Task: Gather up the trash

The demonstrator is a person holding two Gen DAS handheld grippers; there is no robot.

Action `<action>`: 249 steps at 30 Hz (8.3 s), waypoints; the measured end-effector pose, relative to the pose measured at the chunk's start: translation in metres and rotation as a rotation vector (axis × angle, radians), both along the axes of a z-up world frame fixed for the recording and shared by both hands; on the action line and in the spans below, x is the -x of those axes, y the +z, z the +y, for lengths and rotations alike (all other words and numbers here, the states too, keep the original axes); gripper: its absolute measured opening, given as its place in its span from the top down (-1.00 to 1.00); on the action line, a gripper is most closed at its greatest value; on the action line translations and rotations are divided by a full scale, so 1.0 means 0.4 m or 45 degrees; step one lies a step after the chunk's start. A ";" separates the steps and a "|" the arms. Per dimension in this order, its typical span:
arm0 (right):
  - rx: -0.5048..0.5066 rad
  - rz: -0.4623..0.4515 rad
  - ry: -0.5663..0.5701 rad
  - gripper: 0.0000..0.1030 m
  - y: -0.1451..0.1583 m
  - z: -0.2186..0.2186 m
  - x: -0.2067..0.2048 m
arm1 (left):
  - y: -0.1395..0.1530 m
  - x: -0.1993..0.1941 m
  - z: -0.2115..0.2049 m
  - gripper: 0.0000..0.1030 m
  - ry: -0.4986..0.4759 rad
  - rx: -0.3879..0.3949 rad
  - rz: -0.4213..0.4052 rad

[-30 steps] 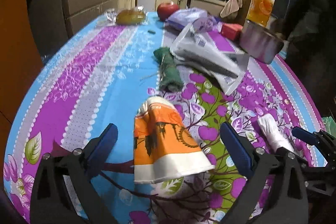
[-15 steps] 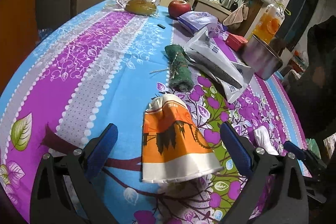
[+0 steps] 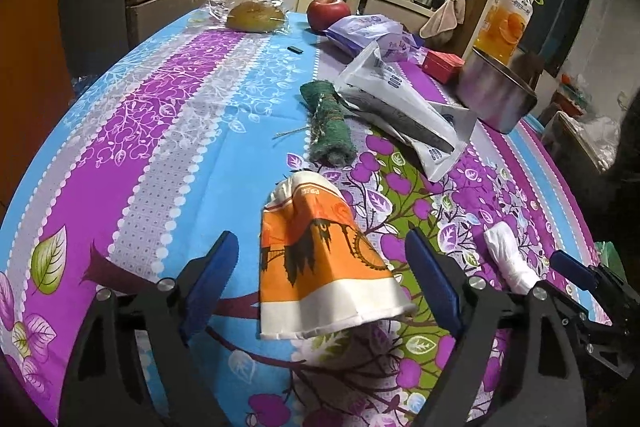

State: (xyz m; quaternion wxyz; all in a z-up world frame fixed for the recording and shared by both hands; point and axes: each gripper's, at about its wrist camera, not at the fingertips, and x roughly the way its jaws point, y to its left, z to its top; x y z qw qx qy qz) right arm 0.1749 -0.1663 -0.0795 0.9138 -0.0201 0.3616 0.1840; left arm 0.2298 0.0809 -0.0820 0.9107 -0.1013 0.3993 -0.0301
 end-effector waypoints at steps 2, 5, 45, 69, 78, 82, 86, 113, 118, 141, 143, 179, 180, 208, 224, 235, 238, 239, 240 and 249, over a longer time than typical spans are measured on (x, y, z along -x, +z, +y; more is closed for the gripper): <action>0.003 0.002 0.010 -0.06 0.000 0.004 0.001 | -0.001 0.000 0.002 -0.59 0.001 0.008 0.003; 0.003 0.007 0.013 -0.03 -0.002 0.006 0.000 | -0.002 -0.001 0.004 -0.59 0.002 0.015 0.007; 0.144 0.036 0.043 0.49 -0.022 0.054 -0.007 | -0.005 0.005 -0.010 0.13 0.014 -0.077 0.018; 0.010 -0.387 -0.307 0.49 0.214 -0.193 0.278 | 0.221 0.249 -0.354 0.17 -0.220 -0.181 -0.424; 0.031 -0.424 -0.476 0.49 0.259 -0.364 0.371 | 0.250 0.274 -0.520 0.16 -0.361 -0.163 -0.466; 0.043 -0.431 -0.554 0.49 0.272 -0.448 0.400 | 0.261 0.284 -0.591 0.16 -0.426 -0.155 -0.483; 0.048 -0.430 -0.625 0.49 0.278 -0.542 0.435 | 0.273 0.295 -0.676 0.16 -0.504 -0.135 -0.498; 0.010 0.197 -0.896 0.49 0.098 -1.166 0.370 | 0.131 0.209 -1.265 0.13 -1.119 -0.109 -0.089; -0.004 0.309 -0.902 0.49 0.030 -1.221 0.312 | 0.071 0.170 -1.342 0.12 -1.161 -0.157 0.033; -0.034 0.269 -0.874 0.49 0.005 -1.172 0.291 | 0.027 0.150 -1.334 0.11 -1.138 -0.187 0.071; -0.034 0.267 -0.877 0.49 0.008 -1.174 0.291 | 0.028 0.146 -1.332 0.11 -1.130 -0.186 0.069; -0.087 -0.446 -0.568 -0.62 0.213 -0.737 0.432 | 0.131 0.141 -0.755 -0.57 -0.691 -0.249 -0.135; -0.093 -0.435 -0.522 -0.62 0.211 -0.705 0.415 | 0.134 0.133 -0.713 -0.57 -0.651 -0.255 -0.134; -0.109 -0.149 0.139 -0.59 0.115 -0.051 -0.084 | -0.015 -0.302 -0.036 -0.46 0.022 -0.285 0.140; -0.135 -0.051 0.161 -0.59 0.027 0.022 -0.086 | -0.003 -0.203 0.033 0.68 0.048 -0.287 0.108; -0.099 -0.043 0.171 -0.59 0.014 0.045 -0.091 | -0.004 -0.183 0.050 0.69 0.060 -0.247 0.078; -0.090 -0.033 0.166 -0.59 0.007 0.049 -0.089 | -0.004 -0.182 0.051 0.69 0.059 -0.239 0.073; -0.087 -0.036 0.164 -0.59 0.008 0.048 -0.088 | -0.004 -0.182 0.050 0.69 0.059 -0.240 0.073; -0.085 -0.039 0.164 -0.59 0.009 0.047 -0.089 | -0.004 -0.182 0.050 0.69 0.059 -0.240 0.074; 0.027 -0.132 0.262 -0.27 0.074 0.079 -0.163 | -0.001 -0.180 0.056 0.69 0.066 -0.211 0.071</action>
